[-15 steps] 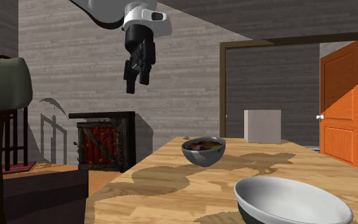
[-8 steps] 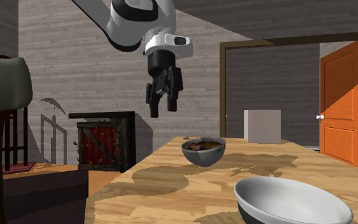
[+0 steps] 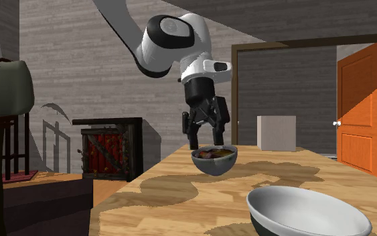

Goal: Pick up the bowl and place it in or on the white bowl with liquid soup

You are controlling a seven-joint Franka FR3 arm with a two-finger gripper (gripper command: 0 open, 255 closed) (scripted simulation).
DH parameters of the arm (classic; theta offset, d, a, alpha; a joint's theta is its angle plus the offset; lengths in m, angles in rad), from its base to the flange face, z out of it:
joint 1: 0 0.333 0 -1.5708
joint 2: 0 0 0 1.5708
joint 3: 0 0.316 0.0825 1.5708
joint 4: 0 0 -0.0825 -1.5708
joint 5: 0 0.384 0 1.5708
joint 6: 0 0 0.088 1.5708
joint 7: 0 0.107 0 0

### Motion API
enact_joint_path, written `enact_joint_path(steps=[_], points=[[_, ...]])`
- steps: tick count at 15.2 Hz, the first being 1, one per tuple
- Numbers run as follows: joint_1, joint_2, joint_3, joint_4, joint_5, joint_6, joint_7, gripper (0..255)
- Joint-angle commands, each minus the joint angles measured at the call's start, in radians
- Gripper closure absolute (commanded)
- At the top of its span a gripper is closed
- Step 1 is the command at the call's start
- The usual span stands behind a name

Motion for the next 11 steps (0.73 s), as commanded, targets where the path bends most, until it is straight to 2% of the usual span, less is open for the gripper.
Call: enact_joint_path(steps=[1, 9, 11], points=[[-0.008, 0.076, -0.007, 0.053, -0.006, 0.039, 0.002, 0], [-0.045, 0.374, -0.027, 0.298, -0.007, 0.145, 0.0, 0], [-0.05, 0.397, -0.028, 0.302, -0.008, 0.164, 0.001, 0]])
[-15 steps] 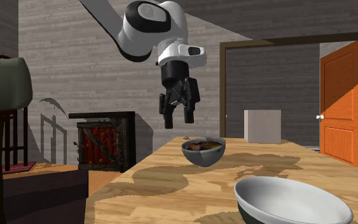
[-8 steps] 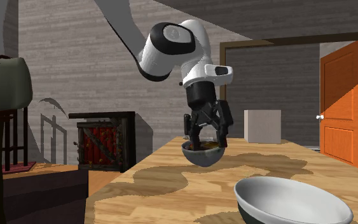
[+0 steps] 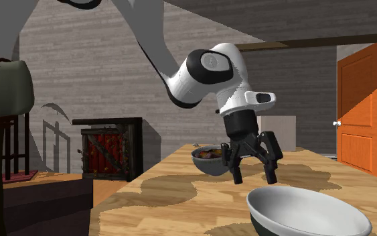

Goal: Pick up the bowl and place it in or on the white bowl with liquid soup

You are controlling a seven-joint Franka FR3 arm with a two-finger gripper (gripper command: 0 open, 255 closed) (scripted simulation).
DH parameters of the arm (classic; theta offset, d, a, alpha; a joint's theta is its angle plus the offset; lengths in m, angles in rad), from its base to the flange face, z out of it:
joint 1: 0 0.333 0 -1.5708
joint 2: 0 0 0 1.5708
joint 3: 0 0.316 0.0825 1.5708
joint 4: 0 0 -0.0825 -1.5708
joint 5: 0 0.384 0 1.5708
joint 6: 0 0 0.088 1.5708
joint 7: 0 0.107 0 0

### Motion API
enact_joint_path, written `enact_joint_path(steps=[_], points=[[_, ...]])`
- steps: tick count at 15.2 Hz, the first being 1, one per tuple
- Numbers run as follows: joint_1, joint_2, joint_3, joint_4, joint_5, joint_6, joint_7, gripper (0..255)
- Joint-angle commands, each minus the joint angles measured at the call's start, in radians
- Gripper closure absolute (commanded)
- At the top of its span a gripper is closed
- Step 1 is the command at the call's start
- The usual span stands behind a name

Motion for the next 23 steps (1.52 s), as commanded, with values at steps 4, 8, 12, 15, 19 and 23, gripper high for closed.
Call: enact_joint_path(steps=[4, 8, 12, 15, 19, 23], points=[[-0.013, 0.065, -0.004, 0.023, -0.002, 0.047, 0.001, 0], [-0.017, 0.084, -0.005, 0.029, -0.002, 0.06, 0.002, 0], [-0.017, 0.084, -0.005, 0.029, -0.002, 0.06, 0.002, 0], [-0.017, 0.084, -0.005, 0.029, -0.002, 0.06, 0.002, 255], [-0.017, 0.084, -0.005, 0.029, -0.002, 0.06, 0.002, 255], [-0.017, 0.084, -0.005, 0.029, -0.002, 0.06, 0.002, 255]])
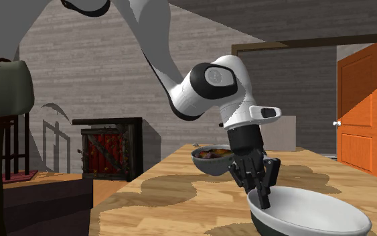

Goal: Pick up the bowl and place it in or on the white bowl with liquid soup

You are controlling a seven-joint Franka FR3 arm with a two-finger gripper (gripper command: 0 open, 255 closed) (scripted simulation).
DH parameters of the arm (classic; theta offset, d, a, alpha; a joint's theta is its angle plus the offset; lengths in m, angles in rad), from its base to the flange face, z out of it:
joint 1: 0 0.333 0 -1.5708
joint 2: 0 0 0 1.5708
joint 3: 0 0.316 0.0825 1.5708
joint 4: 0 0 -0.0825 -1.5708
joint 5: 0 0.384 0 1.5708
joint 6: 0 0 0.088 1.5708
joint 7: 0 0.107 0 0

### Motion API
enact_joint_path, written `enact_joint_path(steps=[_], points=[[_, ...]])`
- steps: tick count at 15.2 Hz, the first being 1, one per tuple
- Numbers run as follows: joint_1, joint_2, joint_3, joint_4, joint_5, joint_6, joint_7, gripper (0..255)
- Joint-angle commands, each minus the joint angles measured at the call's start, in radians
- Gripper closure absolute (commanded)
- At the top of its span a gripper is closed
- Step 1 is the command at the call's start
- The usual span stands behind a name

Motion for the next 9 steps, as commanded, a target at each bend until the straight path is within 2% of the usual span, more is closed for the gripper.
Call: enact_joint_path(steps=[1, 9], points=[[0.0, 0.0, 0.0, 0.0, 0.0, 0.001, 0.0, 255], [-0.001, -0.085, 0.006, -0.006, 0.011, -0.076, -0.029, 255]])
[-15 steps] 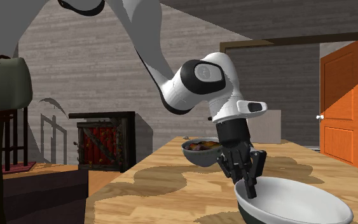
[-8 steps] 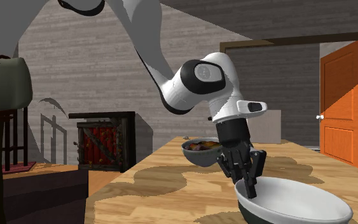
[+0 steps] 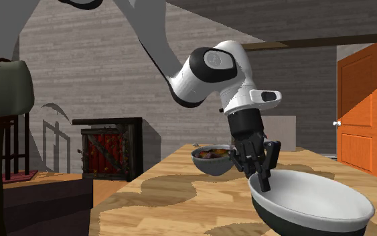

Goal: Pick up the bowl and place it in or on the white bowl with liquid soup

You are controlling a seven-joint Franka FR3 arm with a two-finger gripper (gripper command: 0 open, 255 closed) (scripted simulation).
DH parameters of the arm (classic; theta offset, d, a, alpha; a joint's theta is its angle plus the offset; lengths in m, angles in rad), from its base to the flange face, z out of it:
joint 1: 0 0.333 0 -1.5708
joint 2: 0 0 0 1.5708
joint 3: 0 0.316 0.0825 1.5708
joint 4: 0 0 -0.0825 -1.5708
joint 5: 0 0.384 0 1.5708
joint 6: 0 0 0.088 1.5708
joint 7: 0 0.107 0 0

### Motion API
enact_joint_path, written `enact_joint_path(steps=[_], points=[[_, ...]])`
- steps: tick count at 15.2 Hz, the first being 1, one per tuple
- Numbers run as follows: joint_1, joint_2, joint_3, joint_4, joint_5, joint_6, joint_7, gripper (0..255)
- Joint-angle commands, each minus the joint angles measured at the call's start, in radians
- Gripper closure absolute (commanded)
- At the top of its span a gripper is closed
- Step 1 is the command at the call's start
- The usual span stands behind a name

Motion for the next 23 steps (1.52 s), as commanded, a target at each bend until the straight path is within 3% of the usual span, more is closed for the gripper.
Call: enact_joint_path(steps=[1, 23], points=[[0.001, -0.022, 0.001, -0.002, 0.003, -0.02, -0.007, 255], [0.004, -0.206, 0.013, 0.057, 0.037, -0.255, -0.084, 255]])
